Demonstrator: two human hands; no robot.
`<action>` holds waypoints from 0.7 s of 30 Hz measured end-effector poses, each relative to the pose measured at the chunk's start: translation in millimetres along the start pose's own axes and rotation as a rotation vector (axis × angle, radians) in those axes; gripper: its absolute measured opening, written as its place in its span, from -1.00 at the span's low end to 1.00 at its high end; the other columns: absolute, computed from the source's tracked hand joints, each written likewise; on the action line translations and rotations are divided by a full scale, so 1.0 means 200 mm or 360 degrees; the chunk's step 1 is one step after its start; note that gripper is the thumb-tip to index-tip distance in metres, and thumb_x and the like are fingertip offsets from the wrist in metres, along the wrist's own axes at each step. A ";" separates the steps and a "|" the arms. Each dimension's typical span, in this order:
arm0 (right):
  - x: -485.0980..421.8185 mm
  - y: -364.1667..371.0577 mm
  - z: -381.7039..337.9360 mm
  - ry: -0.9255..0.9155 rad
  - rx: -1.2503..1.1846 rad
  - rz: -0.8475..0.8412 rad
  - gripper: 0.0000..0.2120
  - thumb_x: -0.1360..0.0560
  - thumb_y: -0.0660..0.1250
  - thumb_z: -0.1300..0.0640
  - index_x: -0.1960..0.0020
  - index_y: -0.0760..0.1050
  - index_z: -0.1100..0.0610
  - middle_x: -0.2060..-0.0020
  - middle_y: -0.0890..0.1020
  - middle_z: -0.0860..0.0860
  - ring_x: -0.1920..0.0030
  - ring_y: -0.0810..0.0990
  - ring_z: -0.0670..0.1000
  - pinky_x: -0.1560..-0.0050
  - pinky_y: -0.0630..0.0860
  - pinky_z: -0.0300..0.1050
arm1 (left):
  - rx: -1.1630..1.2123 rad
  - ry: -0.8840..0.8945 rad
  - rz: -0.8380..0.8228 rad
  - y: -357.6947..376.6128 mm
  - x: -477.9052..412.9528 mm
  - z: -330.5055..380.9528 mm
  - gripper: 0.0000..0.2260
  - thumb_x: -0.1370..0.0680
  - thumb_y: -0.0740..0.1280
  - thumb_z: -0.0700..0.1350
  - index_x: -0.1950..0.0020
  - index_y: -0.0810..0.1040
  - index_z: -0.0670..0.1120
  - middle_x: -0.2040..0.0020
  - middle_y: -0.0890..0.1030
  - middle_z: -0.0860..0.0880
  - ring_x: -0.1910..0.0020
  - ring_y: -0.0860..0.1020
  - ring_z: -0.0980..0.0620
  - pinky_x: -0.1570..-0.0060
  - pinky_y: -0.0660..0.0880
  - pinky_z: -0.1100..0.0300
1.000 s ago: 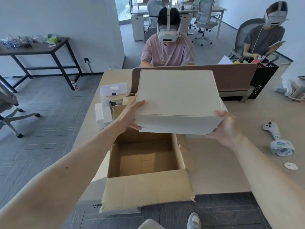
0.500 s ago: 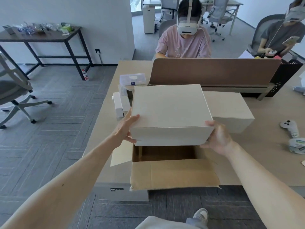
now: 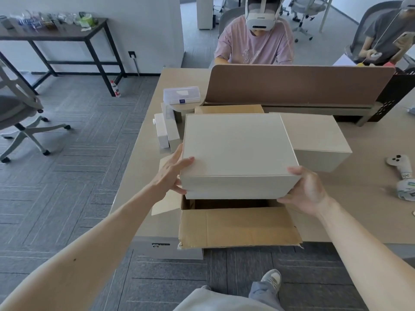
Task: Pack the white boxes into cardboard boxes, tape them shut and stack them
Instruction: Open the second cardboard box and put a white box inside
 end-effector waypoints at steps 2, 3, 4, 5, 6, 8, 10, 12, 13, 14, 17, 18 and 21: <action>0.01 -0.01 0.02 0.0001 -0.0009 -0.0002 -0.38 -0.12 0.42 -0.12 -0.17 0.57 0.01 -0.03 0.58 0.13 -0.09 0.54 0.23 -0.26 0.40 0.29 | -0.0016 0.0011 -0.0002 0.00 0.02 0.00 -0.50 -0.44 0.30 0.23 -0.35 0.27 0.54 -0.19 0.61 0.09 0.14 0.70 -0.14 0.37 0.65 0.01; 0.01 -0.01 0.03 0.0001 -0.0015 -0.0010 -0.36 -0.12 0.42 -0.12 -0.19 0.56 0.01 -0.06 0.58 0.14 -0.12 0.53 0.26 -0.28 0.38 0.32 | -0.0014 0.0017 -0.0005 0.00 0.03 0.00 -0.50 -0.44 0.30 0.23 -0.34 0.27 0.56 -0.16 0.62 0.12 0.17 0.70 -0.12 0.36 0.65 0.01; 0.02 -0.02 0.04 0.0006 -0.0014 -0.0016 -0.33 -0.12 0.42 -0.12 -0.22 0.55 0.02 -0.09 0.57 0.15 -0.15 0.53 0.27 -0.28 0.37 0.34 | -0.0013 0.0019 -0.0008 0.00 0.04 0.00 -0.51 -0.44 0.30 0.22 -0.31 0.27 0.58 -0.13 0.63 0.17 0.20 0.69 -0.10 0.36 0.65 0.00; 0.02 -0.02 0.06 0.0012 -0.0012 -0.0018 -0.31 -0.12 0.42 -0.12 -0.24 0.54 0.02 -0.10 0.57 0.16 -0.16 0.53 0.28 -0.28 0.37 0.35 | -0.0017 0.0016 -0.0005 0.01 0.04 -0.01 -0.53 -0.44 0.29 0.21 -0.27 0.28 0.60 -0.09 0.64 0.20 0.23 0.68 -0.08 0.36 0.65 0.01; 0.02 -0.03 0.07 0.0017 -0.0010 -0.0013 -0.30 -0.12 0.42 -0.12 -0.24 0.53 0.03 -0.09 0.57 0.16 -0.16 0.53 0.28 -0.27 0.38 0.34 | -0.0017 0.0007 0.0003 0.01 0.05 -0.01 -0.55 -0.44 0.29 0.20 -0.24 0.28 0.62 -0.06 0.63 0.21 0.26 0.67 -0.06 0.37 0.65 0.01; 0.03 -0.02 0.07 0.0045 0.0018 -0.0002 -0.31 -0.11 0.43 -0.13 -0.23 0.53 0.03 -0.03 0.58 0.14 -0.12 0.54 0.26 -0.20 0.45 0.27 | 0.0006 -0.0040 0.0012 0.02 0.06 -0.05 -0.55 -0.44 0.30 0.19 -0.23 0.29 0.61 -0.07 0.62 0.17 0.28 0.66 -0.05 0.39 0.64 0.03; 0.03 0.00 0.07 0.0079 0.0065 -0.0007 -0.32 -0.11 0.43 -0.15 -0.20 0.54 0.04 0.06 0.59 0.12 -0.05 0.55 0.22 -0.07 0.48 0.18 | 0.0052 -0.0112 0.0018 0.02 0.06 -0.09 -0.54 -0.43 0.32 0.19 -0.28 0.33 0.55 -0.12 0.64 0.06 0.26 0.67 -0.07 0.39 0.64 0.04; 0.02 0.02 0.06 0.0100 0.0120 -0.0016 -0.37 -0.14 0.42 -0.14 -0.19 0.54 0.03 0.06 0.60 0.10 -0.04 0.55 0.18 -0.04 0.47 0.16 | 0.0094 -0.0169 0.0037 0.02 0.05 -0.14 -0.50 -0.41 0.33 0.20 -0.34 0.34 0.48 -0.17 0.63 0.01 0.23 0.68 -0.09 0.38 0.65 0.02; 0.02 0.03 0.06 0.0098 0.0143 -0.0014 -0.40 -0.18 0.42 -0.11 -0.19 0.54 0.04 0.03 0.60 0.11 -0.07 0.54 0.17 -0.06 0.47 0.16 | 0.0099 -0.0193 0.0048 0.02 0.04 -0.16 -0.46 -0.41 0.34 0.19 -0.37 0.33 0.47 -0.19 0.62 0.00 0.20 0.70 -0.12 0.37 0.65 0.00; 0.01 0.03 0.06 0.0094 0.0158 -0.0002 -0.44 -0.21 0.41 -0.07 -0.19 0.53 0.05 0.01 0.59 0.11 -0.08 0.53 0.16 -0.08 0.47 0.17 | 0.0095 -0.0208 0.0048 0.02 0.04 -0.18 -0.43 -0.41 0.35 0.19 -0.41 0.30 0.46 -0.20 0.61 0.00 0.17 0.70 -0.15 0.36 0.66 -0.01; -0.02 0.03 0.07 0.0082 0.0218 0.0011 -0.57 -0.36 0.40 0.07 -0.22 0.52 0.01 -0.06 0.60 0.08 -0.11 0.52 0.14 -0.18 0.48 0.24 | 0.0039 -0.0232 0.0035 0.02 0.02 -0.20 -0.42 -0.50 0.39 0.08 -0.45 0.28 0.43 -0.16 0.65 0.01 0.19 0.66 -0.18 0.31 0.66 -0.03; -0.03 0.03 0.08 0.0073 0.0261 0.0015 -0.60 -0.43 0.39 0.13 -0.26 0.50 -0.02 -0.09 0.60 0.05 -0.12 0.52 0.13 -0.18 0.49 0.26 | 0.0017 -0.0248 0.0047 0.02 0.01 -0.21 -0.43 -0.55 0.40 0.01 -0.47 0.28 0.39 -0.17 0.66 0.00 0.18 0.66 -0.17 0.28 0.67 -0.04; -0.07 0.00 0.11 0.0015 0.0400 0.0010 -0.51 -0.52 0.33 0.25 -0.38 0.44 -0.12 -0.18 0.59 -0.07 -0.16 0.52 0.07 -0.11 0.57 0.19 | -0.0107 -0.0307 0.0118 0.01 -0.04 -0.27 -0.38 -0.59 0.40 -0.12 -0.57 0.23 0.16 -0.10 0.69 -0.11 0.16 0.64 -0.13 0.20 0.67 -0.02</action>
Point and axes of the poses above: each hand's wrist, its own x-axis away from the middle knuckle, its own y-axis out of the palm, z = x × y, the point moved 2 cm from there along -x, towards the middle knuckle
